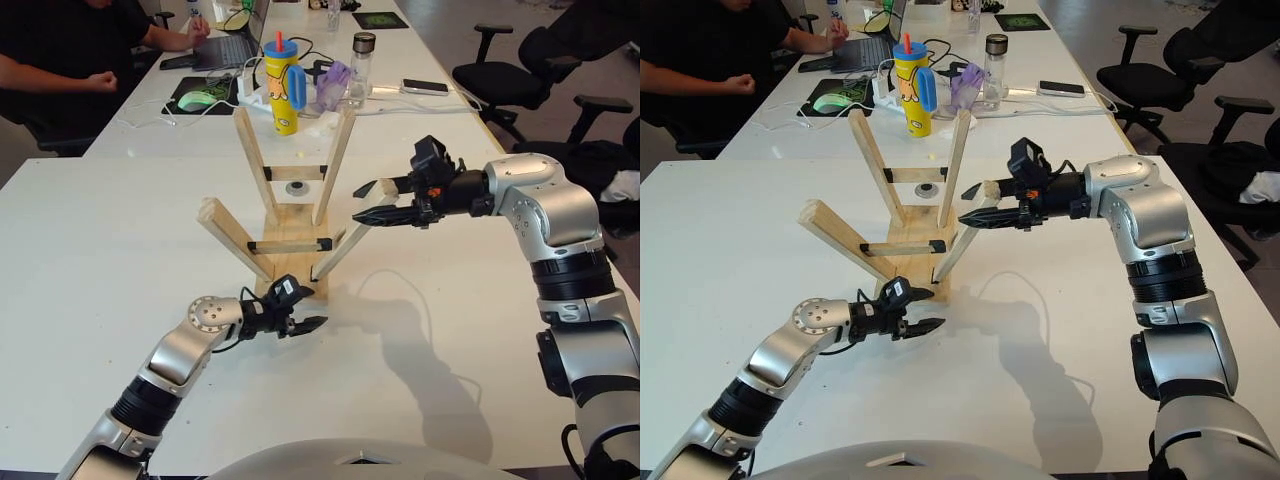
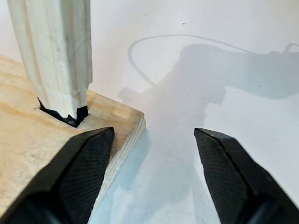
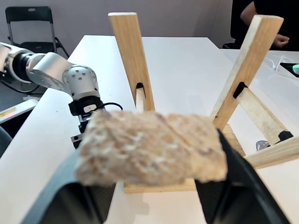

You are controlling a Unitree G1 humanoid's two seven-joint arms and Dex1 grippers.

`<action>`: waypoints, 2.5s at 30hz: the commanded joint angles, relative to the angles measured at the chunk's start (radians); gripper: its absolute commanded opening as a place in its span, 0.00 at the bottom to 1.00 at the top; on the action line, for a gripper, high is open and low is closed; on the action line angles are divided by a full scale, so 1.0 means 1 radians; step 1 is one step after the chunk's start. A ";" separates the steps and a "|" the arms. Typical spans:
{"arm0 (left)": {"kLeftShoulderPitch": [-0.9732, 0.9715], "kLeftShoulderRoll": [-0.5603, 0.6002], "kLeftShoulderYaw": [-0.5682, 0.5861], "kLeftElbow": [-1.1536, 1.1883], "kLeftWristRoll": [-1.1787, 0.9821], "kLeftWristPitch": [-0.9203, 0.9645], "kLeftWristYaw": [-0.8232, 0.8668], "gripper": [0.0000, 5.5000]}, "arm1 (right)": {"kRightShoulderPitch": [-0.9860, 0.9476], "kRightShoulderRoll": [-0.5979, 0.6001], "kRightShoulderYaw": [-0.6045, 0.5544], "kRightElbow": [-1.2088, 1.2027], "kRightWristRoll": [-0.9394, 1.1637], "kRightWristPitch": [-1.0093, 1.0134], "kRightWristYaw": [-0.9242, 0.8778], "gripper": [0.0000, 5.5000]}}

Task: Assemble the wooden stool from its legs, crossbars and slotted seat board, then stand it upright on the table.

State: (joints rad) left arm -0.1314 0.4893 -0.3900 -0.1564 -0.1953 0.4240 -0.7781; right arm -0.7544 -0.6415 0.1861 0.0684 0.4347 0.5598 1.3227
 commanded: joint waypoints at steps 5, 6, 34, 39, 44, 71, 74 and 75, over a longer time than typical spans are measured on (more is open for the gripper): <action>0.043 -0.027 -0.018 0.033 0.027 0.027 0.026 0.58 | 0.096 0.005 0.131 -0.062 -0.073 0.072 -0.081 0.37; 0.043 -0.031 -0.019 0.035 0.027 0.025 0.029 0.58 | 0.094 0.004 0.138 -0.061 -0.072 0.075 -0.079 0.37; 0.061 -0.068 -0.025 0.054 0.038 0.017 0.043 0.58 | -0.002 0.071 0.343 0.045 -0.169 0.022 -0.053 0.37; 0.065 -0.103 0.030 0.021 0.026 -0.046 0.093 0.58 | -0.039 0.116 0.275 0.108 -0.123 0.110 -0.099 0.37; 0.147 -0.127 0.098 -0.206 0.083 -0.185 0.218 0.58 | -0.066 0.132 0.238 0.140 -0.114 0.147 -0.138 0.37; -0.128 -0.178 0.106 -0.187 1.005 -0.164 0.418 0.58 | -0.079 0.165 0.267 0.179 -0.168 0.162 -0.216 0.37; -0.192 -0.210 0.193 -0.251 0.931 -0.159 0.457 0.58 | -0.076 0.172 0.257 0.182 -0.168 0.148 -0.222 0.37; -0.208 -0.225 0.232 -0.269 0.889 -0.152 0.468 0.58 | -0.077 0.178 0.247 0.185 -0.168 0.135 -0.232 0.37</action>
State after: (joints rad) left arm -0.2893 0.2914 -0.2380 -0.3759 0.7635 0.2556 -0.3336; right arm -0.9195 -0.4719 0.3793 0.1951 0.3385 0.6701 1.1244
